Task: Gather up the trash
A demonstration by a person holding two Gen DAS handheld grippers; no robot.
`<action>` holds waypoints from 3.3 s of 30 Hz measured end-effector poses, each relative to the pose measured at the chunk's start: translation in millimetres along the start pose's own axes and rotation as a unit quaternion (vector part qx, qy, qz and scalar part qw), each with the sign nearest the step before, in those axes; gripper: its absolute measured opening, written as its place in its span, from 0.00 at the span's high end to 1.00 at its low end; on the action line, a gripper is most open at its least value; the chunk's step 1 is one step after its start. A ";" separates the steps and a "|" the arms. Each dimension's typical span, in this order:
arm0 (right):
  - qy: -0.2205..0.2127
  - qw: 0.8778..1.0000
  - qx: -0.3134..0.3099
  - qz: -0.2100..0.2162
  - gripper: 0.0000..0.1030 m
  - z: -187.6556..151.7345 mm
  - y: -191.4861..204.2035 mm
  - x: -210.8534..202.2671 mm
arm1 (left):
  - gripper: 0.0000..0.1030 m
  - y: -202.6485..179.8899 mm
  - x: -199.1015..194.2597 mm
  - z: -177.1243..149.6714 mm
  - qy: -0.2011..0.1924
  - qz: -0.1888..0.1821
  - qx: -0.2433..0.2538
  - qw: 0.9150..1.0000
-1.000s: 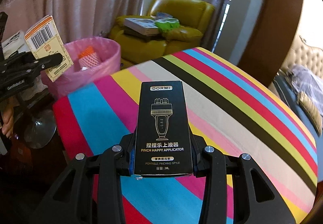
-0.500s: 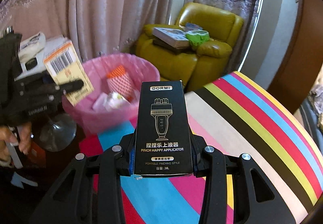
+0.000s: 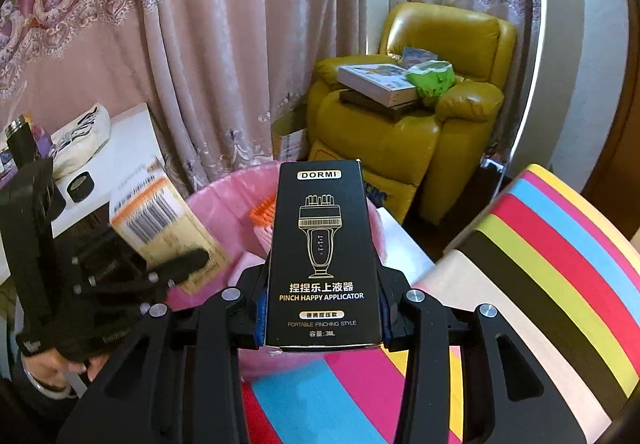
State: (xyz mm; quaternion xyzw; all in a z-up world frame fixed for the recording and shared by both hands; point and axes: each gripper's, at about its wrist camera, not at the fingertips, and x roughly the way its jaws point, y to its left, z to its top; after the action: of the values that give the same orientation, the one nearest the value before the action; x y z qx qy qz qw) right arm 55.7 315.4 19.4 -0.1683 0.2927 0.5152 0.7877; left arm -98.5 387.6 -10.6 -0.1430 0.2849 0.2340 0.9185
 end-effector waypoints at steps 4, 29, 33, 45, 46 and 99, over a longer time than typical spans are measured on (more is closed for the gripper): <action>0.001 1.000 -0.003 0.009 0.62 12.6 2.0 16.7 | 0.46 2.5 9.4 -4.2 0.007 -0.001 -0.002 1.000; -0.129 0.992 0.008 0.011 0.18 -10.5 -15.4 -124.3 | 0.04 -15.8 -110.9 10.1 -0.160 0.145 0.044 0.975; -0.117 0.993 0.001 0.008 0.18 -40.6 -10.5 -127.3 | 0.04 -30.3 -128.9 -4.6 -0.159 0.135 0.057 0.976; -0.095 0.995 -0.004 -0.023 0.18 -111.9 -3.4 -109.1 | 0.04 -55.9 -114.6 -62.0 -0.110 0.078 0.057 0.989; -0.093 0.995 -0.004 -0.024 0.18 -111.4 -4.0 -108.2 | 0.04 -54.8 -112.9 -63.5 -0.109 0.078 0.051 0.990; -0.098 0.995 -0.001 -0.029 0.18 -115.1 -1.3 -106.2 | 0.04 -61.6 -100.6 -70.0 -0.090 0.050 0.069 0.992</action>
State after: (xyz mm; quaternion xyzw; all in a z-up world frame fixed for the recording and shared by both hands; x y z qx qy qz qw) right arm -7.8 173.8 -2.1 -0.1262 0.2083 0.5067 0.8270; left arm -172.2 272.5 1.0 -0.0430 0.2231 0.2718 0.9351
